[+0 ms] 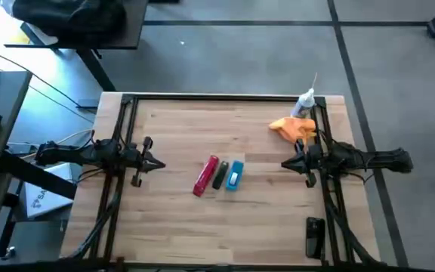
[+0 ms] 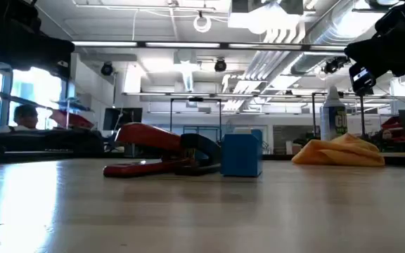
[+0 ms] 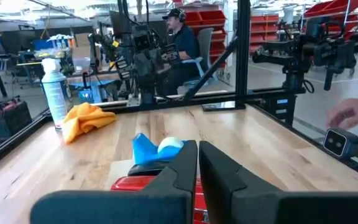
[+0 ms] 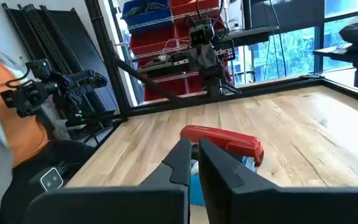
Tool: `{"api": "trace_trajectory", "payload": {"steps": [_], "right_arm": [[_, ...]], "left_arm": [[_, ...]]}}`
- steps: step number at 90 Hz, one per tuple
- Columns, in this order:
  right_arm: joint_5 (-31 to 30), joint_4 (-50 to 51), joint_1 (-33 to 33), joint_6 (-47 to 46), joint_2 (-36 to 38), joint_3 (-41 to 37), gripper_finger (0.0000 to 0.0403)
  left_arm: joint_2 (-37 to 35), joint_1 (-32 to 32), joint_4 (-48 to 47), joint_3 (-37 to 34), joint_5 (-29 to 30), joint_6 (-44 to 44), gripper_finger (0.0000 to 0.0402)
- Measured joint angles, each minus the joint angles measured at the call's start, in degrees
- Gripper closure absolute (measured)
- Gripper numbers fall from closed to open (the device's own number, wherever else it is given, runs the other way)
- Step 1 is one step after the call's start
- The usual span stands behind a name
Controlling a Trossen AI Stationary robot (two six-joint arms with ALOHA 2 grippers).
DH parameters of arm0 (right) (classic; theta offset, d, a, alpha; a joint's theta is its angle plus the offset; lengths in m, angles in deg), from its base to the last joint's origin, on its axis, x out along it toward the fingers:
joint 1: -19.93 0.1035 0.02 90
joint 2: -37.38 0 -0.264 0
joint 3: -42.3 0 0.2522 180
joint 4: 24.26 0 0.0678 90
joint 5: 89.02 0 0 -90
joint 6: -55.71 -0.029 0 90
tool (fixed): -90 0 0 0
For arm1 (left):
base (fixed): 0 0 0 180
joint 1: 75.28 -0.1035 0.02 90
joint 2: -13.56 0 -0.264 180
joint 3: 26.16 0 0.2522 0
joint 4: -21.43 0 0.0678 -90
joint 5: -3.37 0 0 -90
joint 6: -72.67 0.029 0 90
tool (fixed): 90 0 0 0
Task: Apply microfiber cloth
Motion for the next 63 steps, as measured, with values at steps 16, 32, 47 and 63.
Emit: {"api": "trace_trajectory", "payload": {"steps": [16,32,47,63], "right_arm": [[-0.01,-0.01,0.02,-0.02,-0.02,0.0,0.0402],[-0.02,-0.02,0.0,-0.02,0.0,0.02,0.0402],[-7.25,-3.17,-0.22,2.34,-0.01,0.01,0.0402],[-12.87,-7.31,-0.24,1.91,0.0,0.0,0.0402]], "left_arm": [[0.0,0.0,0.0,0.0,-0.01,-0.04,0.0401],[0.0,0.01,0.02,0.0,0.0,-0.04,0.0401],[0.0,0.01,-0.18,0.0,2.01,8.75,0.0401],[-0.01,0.01,-0.15,0.0,3.9,13.88,0.0401]]}}
